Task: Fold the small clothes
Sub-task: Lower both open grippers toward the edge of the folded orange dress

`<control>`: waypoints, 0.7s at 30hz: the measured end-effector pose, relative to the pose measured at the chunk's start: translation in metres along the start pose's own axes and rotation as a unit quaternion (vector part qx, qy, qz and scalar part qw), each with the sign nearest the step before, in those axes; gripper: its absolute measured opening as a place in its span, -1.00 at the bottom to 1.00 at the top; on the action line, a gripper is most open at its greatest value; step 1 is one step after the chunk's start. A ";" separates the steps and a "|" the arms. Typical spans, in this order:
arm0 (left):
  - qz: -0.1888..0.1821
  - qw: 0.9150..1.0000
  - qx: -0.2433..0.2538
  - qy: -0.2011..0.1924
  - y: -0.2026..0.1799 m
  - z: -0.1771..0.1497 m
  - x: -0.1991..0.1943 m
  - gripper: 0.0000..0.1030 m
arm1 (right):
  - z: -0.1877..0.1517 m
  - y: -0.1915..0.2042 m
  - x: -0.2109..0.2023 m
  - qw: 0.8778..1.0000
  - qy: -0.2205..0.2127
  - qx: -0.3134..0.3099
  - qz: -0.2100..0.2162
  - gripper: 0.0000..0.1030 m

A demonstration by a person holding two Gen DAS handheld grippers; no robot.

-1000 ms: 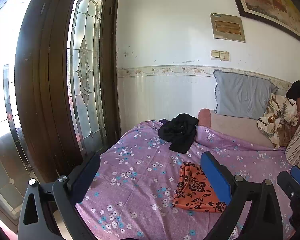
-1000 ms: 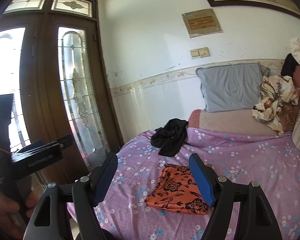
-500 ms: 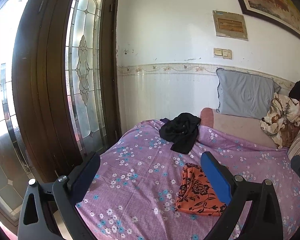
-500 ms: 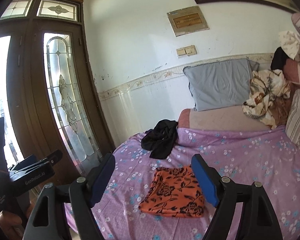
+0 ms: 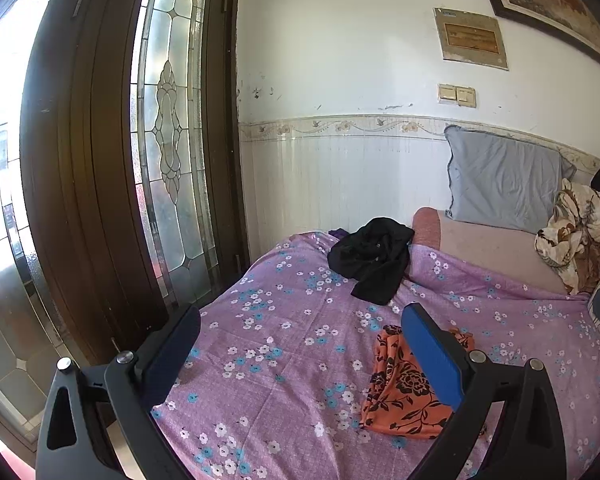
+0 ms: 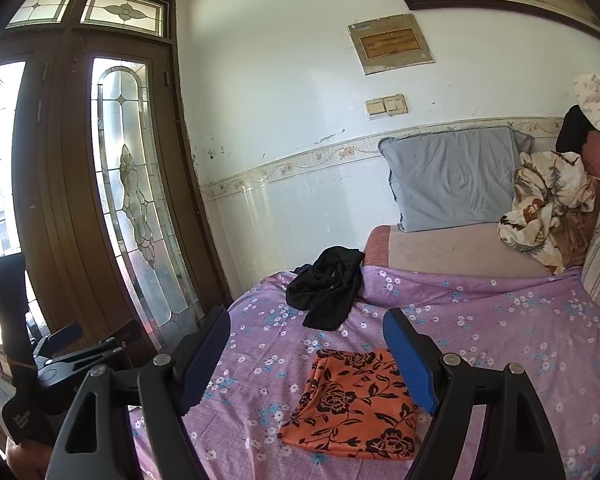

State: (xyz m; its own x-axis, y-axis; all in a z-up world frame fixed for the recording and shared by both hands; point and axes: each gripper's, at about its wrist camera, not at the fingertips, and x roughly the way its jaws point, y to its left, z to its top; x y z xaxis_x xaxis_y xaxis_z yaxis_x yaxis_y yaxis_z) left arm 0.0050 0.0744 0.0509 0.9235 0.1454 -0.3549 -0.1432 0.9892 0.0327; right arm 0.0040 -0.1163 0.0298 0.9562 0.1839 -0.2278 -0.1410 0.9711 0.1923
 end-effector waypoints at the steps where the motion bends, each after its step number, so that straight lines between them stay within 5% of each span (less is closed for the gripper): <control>1: 0.000 1.000 0.001 0.000 0.000 0.000 0.000 0.95 | -0.002 0.001 0.001 1.000 0.002 -0.002 -0.001 0.59; 21: 0.005 1.000 0.002 0.002 0.005 -0.002 0.007 0.95 | -0.015 0.011 0.017 1.000 0.026 -0.010 0.002 0.59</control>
State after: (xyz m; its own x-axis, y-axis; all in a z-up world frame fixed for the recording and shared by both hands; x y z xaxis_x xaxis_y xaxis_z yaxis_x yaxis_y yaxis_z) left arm 0.0101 0.0799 0.0472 0.9205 0.1552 -0.3585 -0.1509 0.9877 0.0401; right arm 0.0148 -0.1006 0.0132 0.9410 0.1956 -0.2760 -0.1510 0.9730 0.1748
